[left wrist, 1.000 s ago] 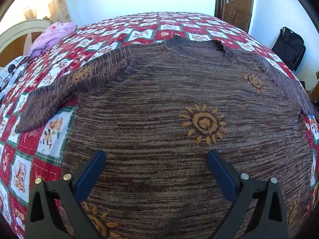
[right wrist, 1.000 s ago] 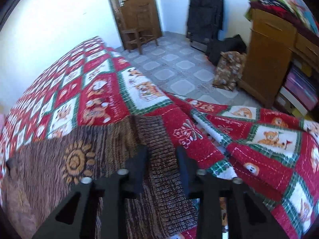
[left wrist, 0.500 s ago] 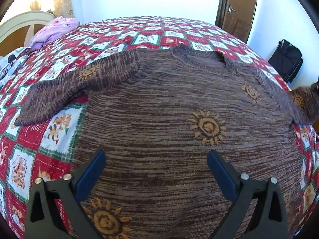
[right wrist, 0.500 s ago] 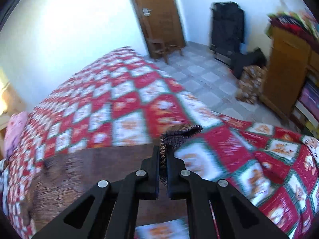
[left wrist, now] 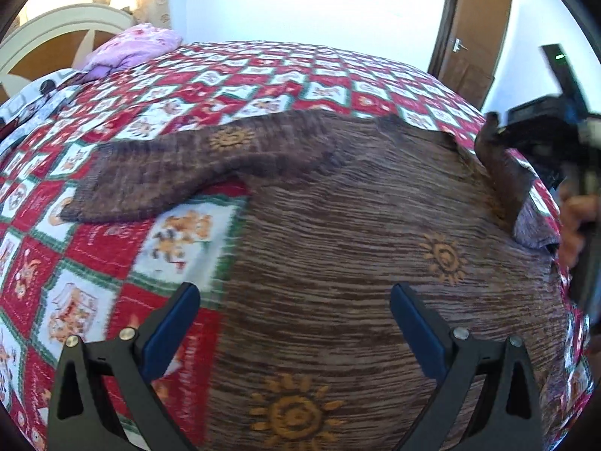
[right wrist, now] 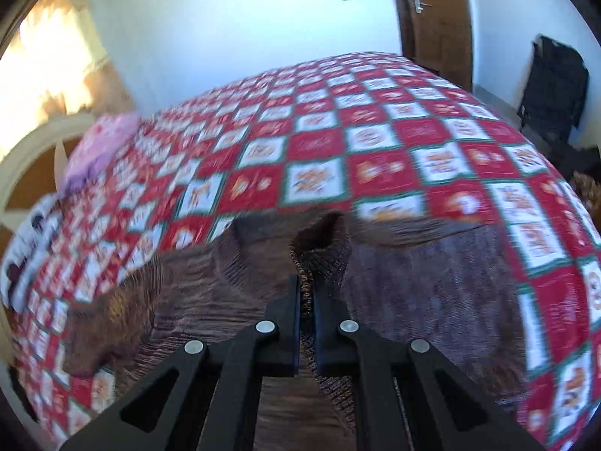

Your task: Fold small clothes

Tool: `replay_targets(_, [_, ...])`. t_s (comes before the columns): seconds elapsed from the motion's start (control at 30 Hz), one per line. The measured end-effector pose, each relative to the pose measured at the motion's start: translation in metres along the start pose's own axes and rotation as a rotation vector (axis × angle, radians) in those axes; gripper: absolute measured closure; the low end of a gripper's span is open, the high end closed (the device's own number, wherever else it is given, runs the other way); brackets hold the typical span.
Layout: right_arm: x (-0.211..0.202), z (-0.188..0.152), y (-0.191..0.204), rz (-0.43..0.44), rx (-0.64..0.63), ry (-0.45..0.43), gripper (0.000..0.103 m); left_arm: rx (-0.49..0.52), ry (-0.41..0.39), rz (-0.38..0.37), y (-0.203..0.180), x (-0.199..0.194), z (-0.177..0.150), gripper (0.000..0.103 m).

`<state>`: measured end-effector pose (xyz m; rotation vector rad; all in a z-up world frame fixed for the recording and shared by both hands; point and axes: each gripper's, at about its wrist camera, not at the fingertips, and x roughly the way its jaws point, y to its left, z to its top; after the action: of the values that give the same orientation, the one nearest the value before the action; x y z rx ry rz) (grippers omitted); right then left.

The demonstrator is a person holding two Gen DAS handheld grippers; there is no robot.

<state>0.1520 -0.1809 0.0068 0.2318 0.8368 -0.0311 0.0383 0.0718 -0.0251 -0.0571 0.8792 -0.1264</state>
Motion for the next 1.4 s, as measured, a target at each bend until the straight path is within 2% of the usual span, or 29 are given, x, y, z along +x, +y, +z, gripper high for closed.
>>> replay_targets(0.17, [0.046, -0.026, 0.03, -0.056, -0.045, 0.034, 0.095, -0.042, 0.017, 0.022, 0.021, 0.009, 0.0, 0.0])
replay_targets(0.2, [0.052, -0.029, 0.031, -0.054, -0.048, 0.05, 0.086, -0.05, 0.024, 0.023, 0.023, 0.011, 0.0, 0.0])
replay_targets(0.23, [0.058, -0.032, 0.032, -0.029, -0.052, 0.078, 0.068, -0.06, 0.031, 0.022, 0.026, 0.013, -0.001, 0.0])
replay_targets(0.27, [0.062, -0.036, 0.032, 0.029, -0.051, 0.108, 0.058, -0.067, 0.035, 0.018, 0.027, 0.014, -0.001, 0.0])
replay_targets(0.3, [0.059, -0.038, 0.031, 0.097, -0.047, 0.091, 0.047, -0.069, 0.035, 0.016, 0.028, 0.014, -0.001, 0.0])
replay_targets(0.4, [0.032, -0.037, 0.02, 0.212, -0.025, 0.023, 0.047, -0.051, 0.03, 0.027, 0.025, 0.014, -0.001, 0.0])
replay_targets(0.43, [0.014, -0.036, 0.008, 0.26, 0.007, -0.033, 0.047, -0.043, 0.025, 0.031, 0.023, 0.012, -0.002, 0.0])
replay_targets(0.47, [0.004, -0.036, 0.001, 0.272, 0.028, -0.073, 0.047, -0.034, 0.018, 0.037, 0.022, 0.012, -0.002, 0.0])
replay_targets(0.5, [-0.008, -0.036, -0.011, 0.233, 0.053, -0.113, 0.053, -0.027, 0.012, 0.041, 0.02, 0.011, -0.002, 0.0])
replay_targets(0.53, [-0.015, -0.037, -0.021, 0.171, 0.055, -0.125, 0.075, -0.023, 0.014, 0.041, 0.017, 0.012, -0.003, 0.0])
replay_targets(0.57, [-0.018, -0.04, -0.03, 0.093, 0.037, -0.119, 0.084, -0.022, 0.018, 0.036, 0.016, 0.013, -0.004, 0.0])
replay_targets(0.6, [-0.017, -0.044, -0.037, 0.037, 0.01, -0.097, 0.088, -0.023, 0.026, 0.025, 0.012, 0.014, -0.004, 0.0])
replay_targets(0.7, [-0.009, -0.065, -0.046, 0.014, -0.018, -0.03, 0.088, -0.008, 0.037, 0.004, 0.0, 0.013, -0.008, 0.0])
replay_targets(0.83, [0.012, -0.093, -0.021, 0.087, -0.07, 0.046, 0.085, 0.054, 0.024, 0.02, -0.013, 0.004, -0.011, 0.0])
replay_targets(0.87, [0.01, -0.1, -0.012, 0.047, -0.114, 0.001, 0.085, 0.071, 0.011, 0.038, -0.014, 0.0, -0.011, 0.0])
replay_targets(0.93, [0.009, -0.106, 0.003, -0.02, -0.18, -0.022, 0.084, 0.069, 0.001, 0.059, -0.008, -0.003, -0.008, 0.0])
replay_targets(1.0, [0.008, -0.108, 0.003, -0.029, -0.182, -0.03, 0.084, 0.023, 0.003, 0.069, 0.008, -0.005, -0.006, 0.0])
replay_targets(1.1, [0.005, -0.107, -0.01, 0.027, -0.131, -0.037, 0.08, -0.055, -0.004, 0.12, 0.041, -0.007, -0.001, 0.0])
replay_targets(1.17, [0.005, -0.107, -0.018, 0.082, -0.098, -0.039, 0.071, -0.111, -0.024, 0.168, 0.07, -0.012, 0.006, 0.0])
replay_targets(1.23, [0.004, -0.108, -0.021, 0.141, -0.076, -0.043, 0.057, -0.18, -0.055, 0.203, 0.099, -0.019, 0.014, 0.0])
replay_targets(1.27, [0.004, -0.109, -0.02, 0.168, -0.074, -0.046, 0.055, -0.228, -0.069, 0.218, 0.116, -0.023, 0.018, 0.0])
replay_targets(1.37, [0.004, -0.111, -0.012, 0.158, -0.098, -0.049, 0.052, -0.381, -0.097, 0.192, 0.166, -0.027, 0.027, 0.001])
replay_targets(1.4, [0.004, -0.112, -0.009, 0.146, -0.112, -0.048, 0.05, -0.414, -0.102, 0.17, 0.175, -0.026, 0.028, 0.005])
